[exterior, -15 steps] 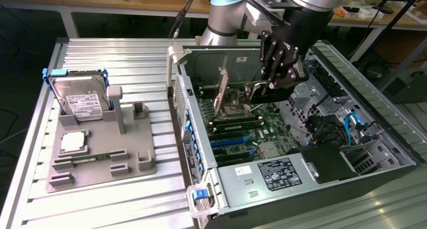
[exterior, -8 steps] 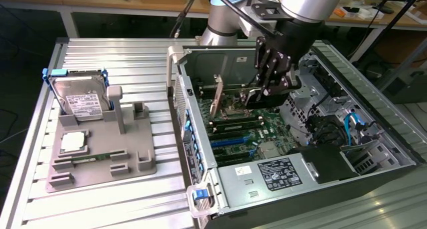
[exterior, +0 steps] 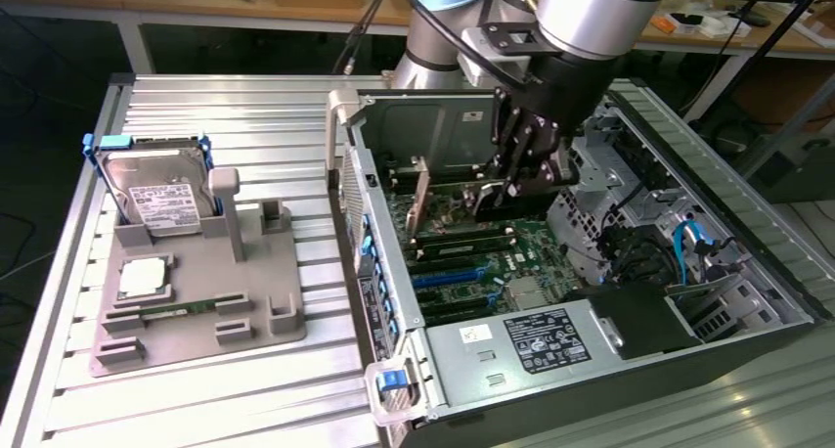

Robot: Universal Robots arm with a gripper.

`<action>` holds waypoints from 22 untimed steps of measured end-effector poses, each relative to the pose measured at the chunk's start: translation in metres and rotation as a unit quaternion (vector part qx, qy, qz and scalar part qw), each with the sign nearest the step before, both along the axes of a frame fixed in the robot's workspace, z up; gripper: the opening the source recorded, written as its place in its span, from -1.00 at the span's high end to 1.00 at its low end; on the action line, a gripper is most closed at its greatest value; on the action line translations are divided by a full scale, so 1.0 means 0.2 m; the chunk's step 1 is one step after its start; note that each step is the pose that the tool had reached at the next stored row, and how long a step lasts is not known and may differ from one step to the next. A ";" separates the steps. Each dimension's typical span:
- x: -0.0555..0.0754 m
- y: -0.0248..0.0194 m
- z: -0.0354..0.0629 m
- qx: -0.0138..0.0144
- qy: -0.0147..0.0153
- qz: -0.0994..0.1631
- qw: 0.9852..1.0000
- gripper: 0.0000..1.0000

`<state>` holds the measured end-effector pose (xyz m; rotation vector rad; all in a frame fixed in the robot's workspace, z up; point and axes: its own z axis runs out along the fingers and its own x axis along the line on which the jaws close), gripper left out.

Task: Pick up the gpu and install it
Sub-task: 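Insert the gpu into the slot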

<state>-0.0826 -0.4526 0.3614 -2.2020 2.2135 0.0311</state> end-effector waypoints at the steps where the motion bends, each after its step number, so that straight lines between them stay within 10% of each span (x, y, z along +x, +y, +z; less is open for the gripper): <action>1: 0.00 -0.003 -0.012 0.000 0.000 0.000 1.000 0.47; 22: -0.03 -0.047 -0.230 0.000 0.000 0.000 1.000 0.47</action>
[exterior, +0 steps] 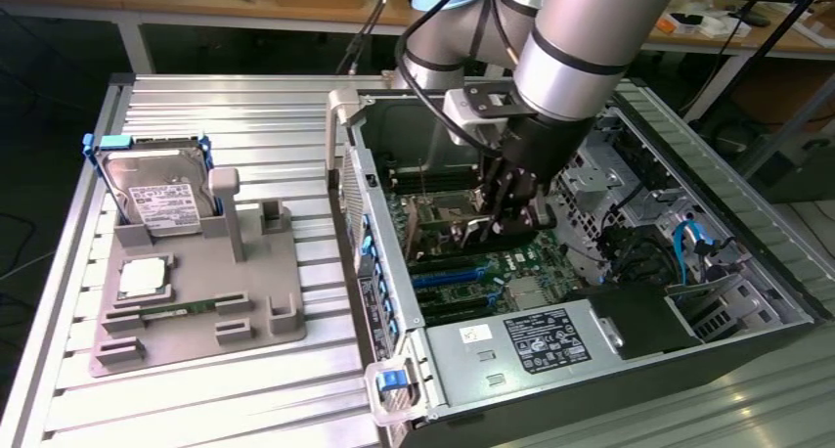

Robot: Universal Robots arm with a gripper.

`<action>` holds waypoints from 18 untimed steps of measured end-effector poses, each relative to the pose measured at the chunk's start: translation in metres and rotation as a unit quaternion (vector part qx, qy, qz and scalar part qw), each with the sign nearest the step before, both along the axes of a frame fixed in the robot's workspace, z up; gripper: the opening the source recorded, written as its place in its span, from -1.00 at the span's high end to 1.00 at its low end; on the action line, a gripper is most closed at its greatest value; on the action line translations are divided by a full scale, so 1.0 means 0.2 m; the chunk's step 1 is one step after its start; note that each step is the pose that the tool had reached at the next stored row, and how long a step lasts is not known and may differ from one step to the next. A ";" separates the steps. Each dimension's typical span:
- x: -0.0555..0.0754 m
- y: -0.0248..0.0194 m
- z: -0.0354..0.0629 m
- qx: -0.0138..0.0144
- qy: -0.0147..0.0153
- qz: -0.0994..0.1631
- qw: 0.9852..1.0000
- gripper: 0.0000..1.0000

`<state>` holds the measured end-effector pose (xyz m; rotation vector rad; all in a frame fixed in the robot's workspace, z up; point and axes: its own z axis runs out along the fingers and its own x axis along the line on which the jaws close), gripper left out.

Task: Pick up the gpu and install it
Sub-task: 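Insert the gpu into the slot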

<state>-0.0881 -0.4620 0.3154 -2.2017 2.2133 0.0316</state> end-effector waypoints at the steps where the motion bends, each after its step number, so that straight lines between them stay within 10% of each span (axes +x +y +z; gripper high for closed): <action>1: -0.01 0.000 -0.011 0.000 0.000 0.000 1.000 0.47; 18: -0.05 0.000 -0.106 0.002 0.000 0.000 1.000 0.47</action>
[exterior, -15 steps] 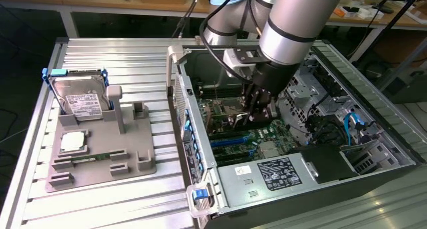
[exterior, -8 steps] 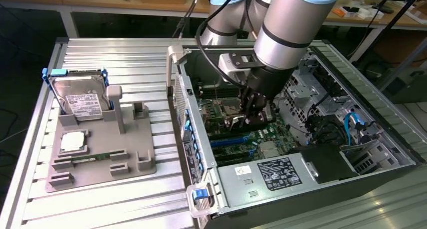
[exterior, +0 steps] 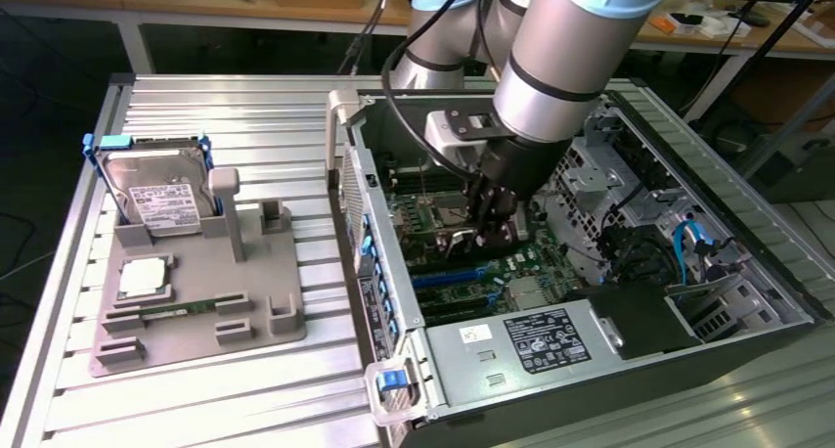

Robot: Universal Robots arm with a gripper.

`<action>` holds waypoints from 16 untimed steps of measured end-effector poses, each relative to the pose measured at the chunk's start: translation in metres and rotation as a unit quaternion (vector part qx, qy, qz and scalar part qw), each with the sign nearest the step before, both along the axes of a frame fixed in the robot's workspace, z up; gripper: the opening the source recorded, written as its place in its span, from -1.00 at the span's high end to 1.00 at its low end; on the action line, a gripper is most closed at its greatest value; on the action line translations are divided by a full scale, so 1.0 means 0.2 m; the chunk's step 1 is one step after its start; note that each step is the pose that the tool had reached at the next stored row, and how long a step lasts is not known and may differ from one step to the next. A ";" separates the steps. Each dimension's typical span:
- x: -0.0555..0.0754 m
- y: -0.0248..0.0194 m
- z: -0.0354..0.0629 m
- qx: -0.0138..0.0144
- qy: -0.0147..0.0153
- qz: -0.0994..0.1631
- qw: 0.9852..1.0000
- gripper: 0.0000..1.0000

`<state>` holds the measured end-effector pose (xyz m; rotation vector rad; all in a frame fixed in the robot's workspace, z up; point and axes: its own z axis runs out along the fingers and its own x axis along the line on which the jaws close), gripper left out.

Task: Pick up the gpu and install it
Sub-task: 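Insert the gpu into the slot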

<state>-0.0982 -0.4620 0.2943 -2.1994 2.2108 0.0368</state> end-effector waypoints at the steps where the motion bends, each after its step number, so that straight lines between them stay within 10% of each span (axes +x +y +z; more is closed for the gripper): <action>1: 0.00 0.000 -0.011 0.000 0.000 0.000 1.000 0.47; 16: -0.02 0.000 -0.045 0.001 -0.002 0.000 1.000 0.47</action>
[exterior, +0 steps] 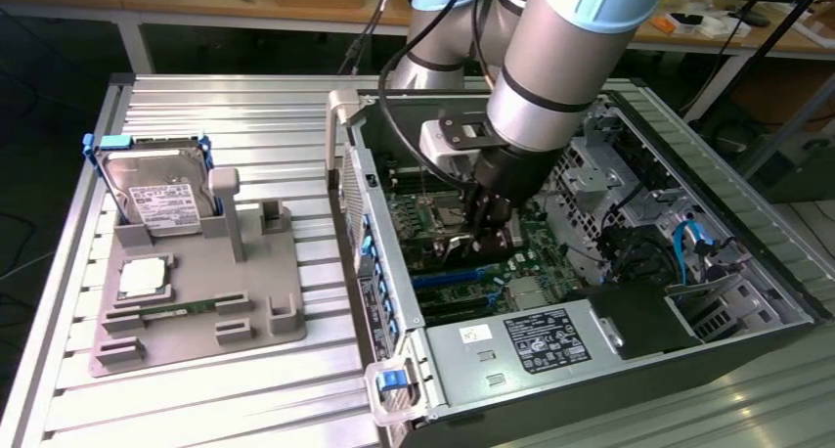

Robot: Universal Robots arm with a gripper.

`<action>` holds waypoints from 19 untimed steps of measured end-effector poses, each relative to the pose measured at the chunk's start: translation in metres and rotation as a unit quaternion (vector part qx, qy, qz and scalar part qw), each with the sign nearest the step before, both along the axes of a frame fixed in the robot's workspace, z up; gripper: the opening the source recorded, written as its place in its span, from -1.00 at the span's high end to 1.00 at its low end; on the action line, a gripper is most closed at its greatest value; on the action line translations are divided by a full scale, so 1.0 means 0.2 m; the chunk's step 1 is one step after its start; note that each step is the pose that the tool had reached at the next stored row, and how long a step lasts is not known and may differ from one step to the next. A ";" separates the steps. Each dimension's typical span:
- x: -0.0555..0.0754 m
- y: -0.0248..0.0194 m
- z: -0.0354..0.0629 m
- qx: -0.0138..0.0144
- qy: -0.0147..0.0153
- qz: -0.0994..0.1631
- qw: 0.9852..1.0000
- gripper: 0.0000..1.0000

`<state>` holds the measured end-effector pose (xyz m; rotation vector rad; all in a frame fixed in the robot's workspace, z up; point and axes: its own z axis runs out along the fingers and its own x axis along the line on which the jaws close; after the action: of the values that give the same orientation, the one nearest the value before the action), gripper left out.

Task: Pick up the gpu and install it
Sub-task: 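Insert the gpu into the slot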

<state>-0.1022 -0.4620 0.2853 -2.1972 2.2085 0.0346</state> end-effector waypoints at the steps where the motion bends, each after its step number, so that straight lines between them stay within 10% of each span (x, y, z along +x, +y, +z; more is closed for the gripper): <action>1: 0.00 0.000 0.000 0.000 -0.001 0.000 1.000 0.47; 19: -0.05 0.000 -0.054 0.000 -0.007 0.000 1.000 0.47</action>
<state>-0.1113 -0.4620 0.2745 -2.1903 2.2011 0.0188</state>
